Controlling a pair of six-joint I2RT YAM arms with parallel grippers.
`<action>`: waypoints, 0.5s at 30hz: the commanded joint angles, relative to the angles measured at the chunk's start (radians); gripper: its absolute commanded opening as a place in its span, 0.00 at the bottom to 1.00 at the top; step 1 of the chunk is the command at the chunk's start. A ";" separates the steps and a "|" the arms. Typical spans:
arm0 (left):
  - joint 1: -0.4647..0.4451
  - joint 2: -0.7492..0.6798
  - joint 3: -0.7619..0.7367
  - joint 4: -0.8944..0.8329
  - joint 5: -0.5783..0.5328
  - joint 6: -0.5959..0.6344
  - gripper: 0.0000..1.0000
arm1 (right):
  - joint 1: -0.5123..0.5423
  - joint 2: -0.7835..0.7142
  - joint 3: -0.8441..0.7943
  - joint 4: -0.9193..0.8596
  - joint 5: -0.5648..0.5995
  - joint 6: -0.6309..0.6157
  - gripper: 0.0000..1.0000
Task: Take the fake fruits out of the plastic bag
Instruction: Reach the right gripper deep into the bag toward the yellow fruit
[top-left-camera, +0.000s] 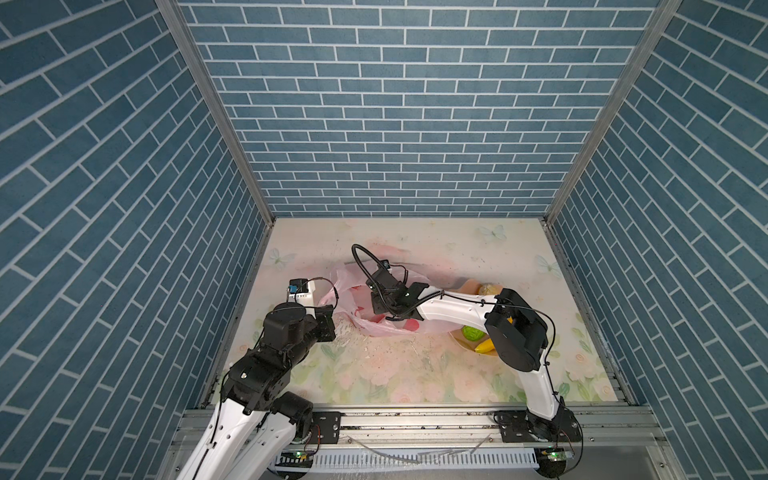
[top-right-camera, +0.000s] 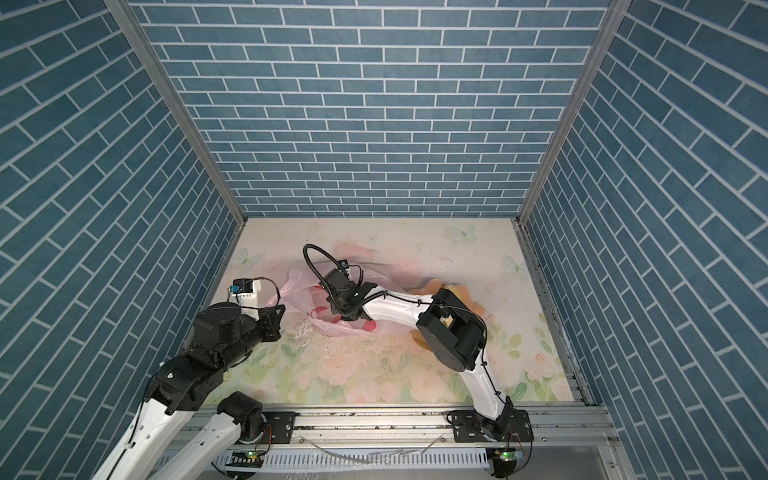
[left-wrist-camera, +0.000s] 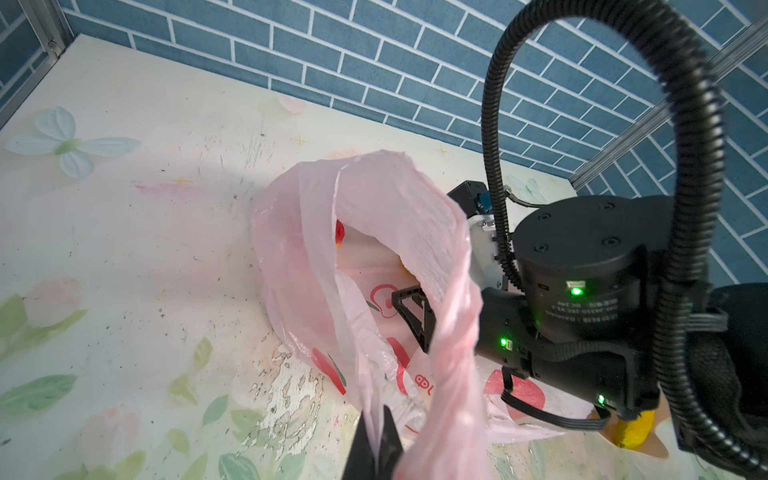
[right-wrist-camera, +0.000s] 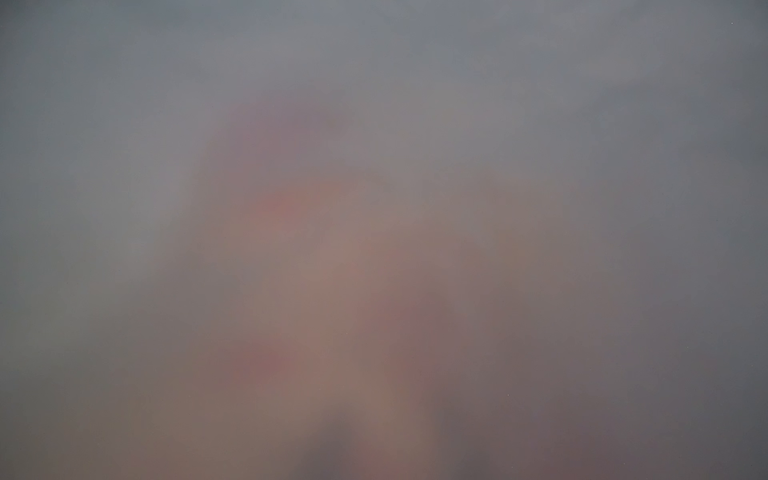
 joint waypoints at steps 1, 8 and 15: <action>-0.001 -0.026 -0.039 -0.025 0.006 -0.012 0.03 | -0.009 0.013 0.054 -0.007 0.096 0.071 0.36; 0.000 -0.065 -0.093 -0.030 0.035 -0.044 0.03 | -0.019 0.008 0.066 -0.035 0.182 0.099 0.51; 0.000 -0.092 -0.149 -0.016 0.102 -0.100 0.03 | -0.039 0.023 0.127 -0.112 0.243 0.089 0.66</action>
